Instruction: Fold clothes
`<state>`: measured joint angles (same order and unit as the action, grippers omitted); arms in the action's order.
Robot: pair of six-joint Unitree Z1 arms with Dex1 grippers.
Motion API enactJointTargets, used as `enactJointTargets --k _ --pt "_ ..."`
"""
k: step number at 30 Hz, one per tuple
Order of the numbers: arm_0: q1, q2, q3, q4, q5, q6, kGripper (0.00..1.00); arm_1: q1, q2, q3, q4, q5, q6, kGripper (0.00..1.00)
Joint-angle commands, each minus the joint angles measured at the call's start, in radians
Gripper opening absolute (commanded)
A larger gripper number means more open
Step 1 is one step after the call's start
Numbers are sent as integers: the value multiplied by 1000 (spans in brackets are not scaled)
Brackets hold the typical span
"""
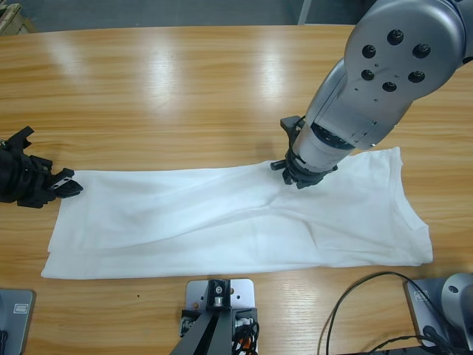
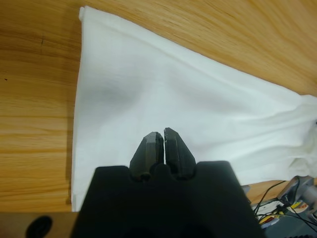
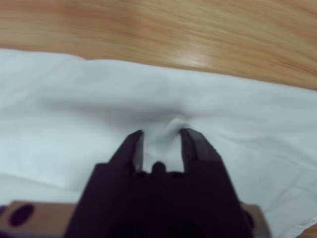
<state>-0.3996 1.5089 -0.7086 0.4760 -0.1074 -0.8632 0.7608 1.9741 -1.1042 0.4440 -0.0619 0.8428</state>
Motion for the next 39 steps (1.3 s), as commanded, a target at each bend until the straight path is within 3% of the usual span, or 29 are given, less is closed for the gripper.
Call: enactJointTargets --k 1,16,22,32,33,34,35,36,39 --pt "-13 33 26 12 -12 -14 0 9 56 29 -11 1 -10 0" --pt "-13 34 23 10 -14 -20 0 9 -89 -64 31 17 -88 0" --pt "-13 24 25 12 -19 -30 0 35 -34 -80 33 97 -82 0" --pt "-13 29 32 12 -23 -36 0 100 64 -49 29 110 -42 9" --pt "-13 30 32 12 -23 -36 0 100 61 -46 29 107 -37 285" --pt "-13 30 32 11 -23 -36 0 100 58 -45 31 102 -31 658" --pt "-13 30 33 12 -23 -36 0 100 53 -44 33 95 -26 892" --pt "-13 30 32 11 -23 -36 0 100 44 -44 33 89 -25 989" --pt "-13 31 32 10 -26 -36 0 100 -19 -49 40 48 -33 1000"
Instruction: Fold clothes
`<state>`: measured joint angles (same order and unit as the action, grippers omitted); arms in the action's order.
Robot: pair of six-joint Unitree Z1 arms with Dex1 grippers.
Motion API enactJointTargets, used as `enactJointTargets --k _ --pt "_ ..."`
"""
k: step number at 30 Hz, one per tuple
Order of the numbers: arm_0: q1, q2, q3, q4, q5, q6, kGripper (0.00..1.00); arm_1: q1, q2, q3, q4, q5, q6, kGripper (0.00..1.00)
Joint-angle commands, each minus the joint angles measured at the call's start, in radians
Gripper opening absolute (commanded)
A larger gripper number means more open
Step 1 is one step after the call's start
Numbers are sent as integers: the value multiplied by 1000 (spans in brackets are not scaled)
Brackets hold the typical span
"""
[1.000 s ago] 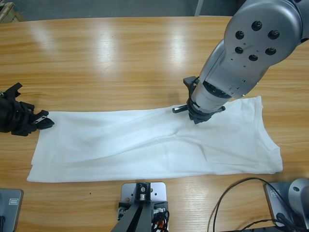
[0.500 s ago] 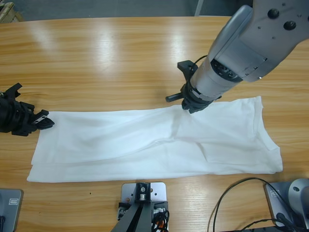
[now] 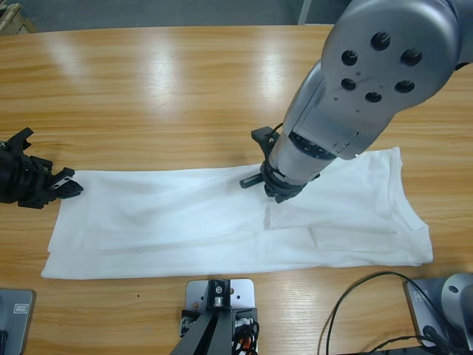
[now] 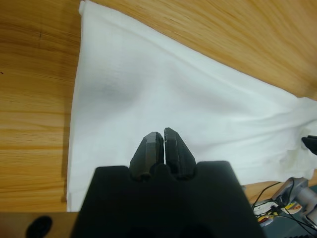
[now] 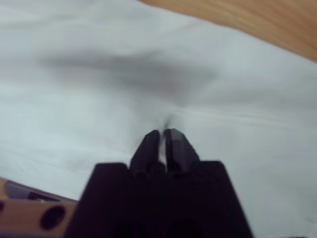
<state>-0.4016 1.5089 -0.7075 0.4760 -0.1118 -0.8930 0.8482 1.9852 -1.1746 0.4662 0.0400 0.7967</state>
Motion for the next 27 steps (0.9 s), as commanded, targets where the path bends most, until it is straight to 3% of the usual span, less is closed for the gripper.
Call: enactJointTargets --k 1,5,8,11,15,27 --pt "-13 31 31 10 -22 -6 0 12 -67 19 19 -72 7 1000" --pt "-23 25 26 10 -23 -2 0 12 -260 -34 109 -107 -22 1000" --pt "-34 12 33 12 -22 -8 0 12 -312 -36 199 -112 -2 1000" --pt "-33 9 45 13 -21 -21 0 12 -306 84 203 -140 74 1000" --pt "-34 7 41 12 -22 -26 0 12 -244 245 76 -140 109 941" --pt "-34 13 31 10 -21 -22 0 40 -109 262 88 -103 157 964"
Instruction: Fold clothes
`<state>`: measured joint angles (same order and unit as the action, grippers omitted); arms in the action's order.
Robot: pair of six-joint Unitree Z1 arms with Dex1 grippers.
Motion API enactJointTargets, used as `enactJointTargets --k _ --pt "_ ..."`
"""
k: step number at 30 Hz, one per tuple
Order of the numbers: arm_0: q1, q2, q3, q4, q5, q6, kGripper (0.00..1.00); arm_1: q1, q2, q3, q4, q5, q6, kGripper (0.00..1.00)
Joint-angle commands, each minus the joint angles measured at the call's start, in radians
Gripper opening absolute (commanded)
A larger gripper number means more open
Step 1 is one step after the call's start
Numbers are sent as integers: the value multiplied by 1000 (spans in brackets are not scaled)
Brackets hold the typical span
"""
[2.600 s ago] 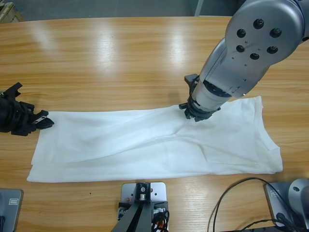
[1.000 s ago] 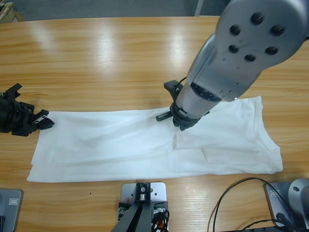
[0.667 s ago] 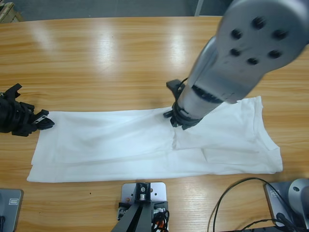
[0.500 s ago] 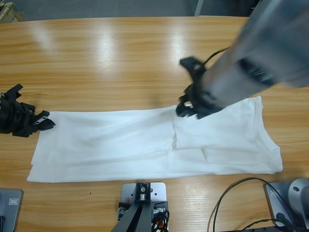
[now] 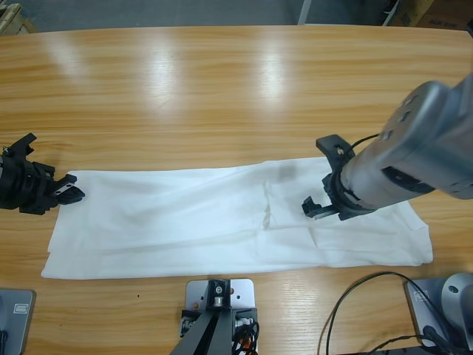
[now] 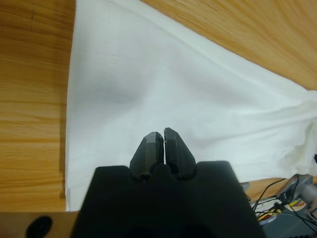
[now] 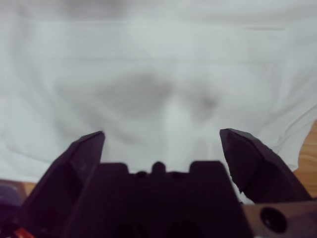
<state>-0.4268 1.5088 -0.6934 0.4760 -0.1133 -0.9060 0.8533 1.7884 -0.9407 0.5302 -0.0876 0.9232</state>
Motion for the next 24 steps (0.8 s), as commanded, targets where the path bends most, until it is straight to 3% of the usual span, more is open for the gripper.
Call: enactJointTargets --k 1,9,13,19,24 --pt "-9 16 17 10 -19 -7 0 45 94 28 26 28 36 964" --pt "-9 31 15 10 -19 -8 0 67 183 28 7 23 60 991" --pt "-9 31 15 10 -19 -11 0 67 48 14 41 -8 60 1000" --pt "-9 -45 8 15 -9 -1 0 67 -179 -164 290 -70 49 1000" --pt "18 -68 40 112 13 9 0 67 -249 -255 385 -59 36 1000"
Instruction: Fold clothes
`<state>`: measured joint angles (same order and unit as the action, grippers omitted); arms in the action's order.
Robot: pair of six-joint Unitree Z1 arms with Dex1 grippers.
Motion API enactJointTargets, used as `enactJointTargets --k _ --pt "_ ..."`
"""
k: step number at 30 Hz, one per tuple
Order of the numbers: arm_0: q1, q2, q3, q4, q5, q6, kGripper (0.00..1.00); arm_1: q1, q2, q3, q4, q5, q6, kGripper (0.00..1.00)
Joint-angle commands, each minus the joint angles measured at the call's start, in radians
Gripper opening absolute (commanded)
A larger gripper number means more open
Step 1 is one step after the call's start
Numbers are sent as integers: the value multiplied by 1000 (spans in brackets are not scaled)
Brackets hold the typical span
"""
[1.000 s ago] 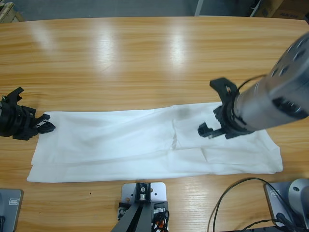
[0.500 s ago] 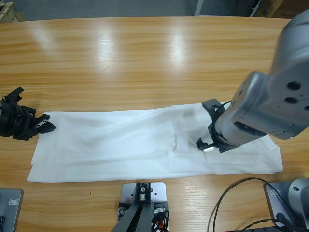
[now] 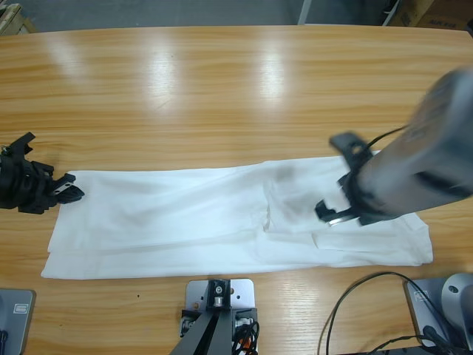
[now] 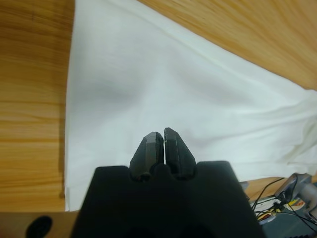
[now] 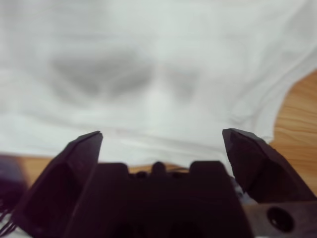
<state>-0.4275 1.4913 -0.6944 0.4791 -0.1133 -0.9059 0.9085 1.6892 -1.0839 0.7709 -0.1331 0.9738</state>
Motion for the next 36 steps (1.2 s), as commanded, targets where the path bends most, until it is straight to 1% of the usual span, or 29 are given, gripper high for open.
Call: enactJointTargets --k 1,3,4,7,8,9,10,11,12,13,15,17,19,21,22,25,30,31,33,36 --pt "42 -51 54 117 7 11 0 12 -154 -99 146 -8 -15 1000" --pt "92 -41 43 138 -17 58 0 12 -163 -68 144 -2 -13 1000" --pt "132 -17 28 163 -35 90 0 12 -165 -53 142 3 -12 1000" --pt "229 43 -45 262 -110 217 3 12 -173 -28 139 6 -10 1000" --pt "260 85 -65 286 -166 267 145 12 -172 -23 134 6 -10 1000" --pt "308 165 -86 310 -269 355 446 12 -168 -15 124 7 -10 1000" --pt "317 208 -103 311 -344 436 615 12 -162 -7 111 10 -10 1000" --pt "316 218 -116 313 -392 498 769 12 -154 -2 103 13 -8 1000" --pt "321 207 -119 312 -404 526 902 12 -146 1 97 15 -6 1000" --pt "338 195 -117 312 -407 547 965 12 -143 3 92 17 -6 1000" --pt "365 184 -120 323 -428 575 968 12 -141 8 83 18 -6 1000" --pt "379 187 -149 358 -421 593 968 12 -136 11 77 17 -6 1000" --pt "401 181 -216 442 -369 674 966 12 -131 15 70 18 -6 1000" --pt "419 179 -304 557 -267 783 941 12 -130 20 61 19 -6 1000" --pt "431 184 -330 591 -218 828 942 12 -127 24 56 20 -6 1000" --pt "447 223 -341 612 -213 857 953 12 -117 40 35 25 -6 1000" --pt "445 242 -347 626 -195 815 965 12 -111 57 10 26 0 1000" --pt "434 232 -340 624 -204 783 968 12 -111 58 7 26 2 1000" --pt "376 204 -318 614 -209 695 968 12 -111 55 7 27 2 1000" --pt "347 180 -281 576 -214 574 968 12 -85 68 5 13 2 1000"
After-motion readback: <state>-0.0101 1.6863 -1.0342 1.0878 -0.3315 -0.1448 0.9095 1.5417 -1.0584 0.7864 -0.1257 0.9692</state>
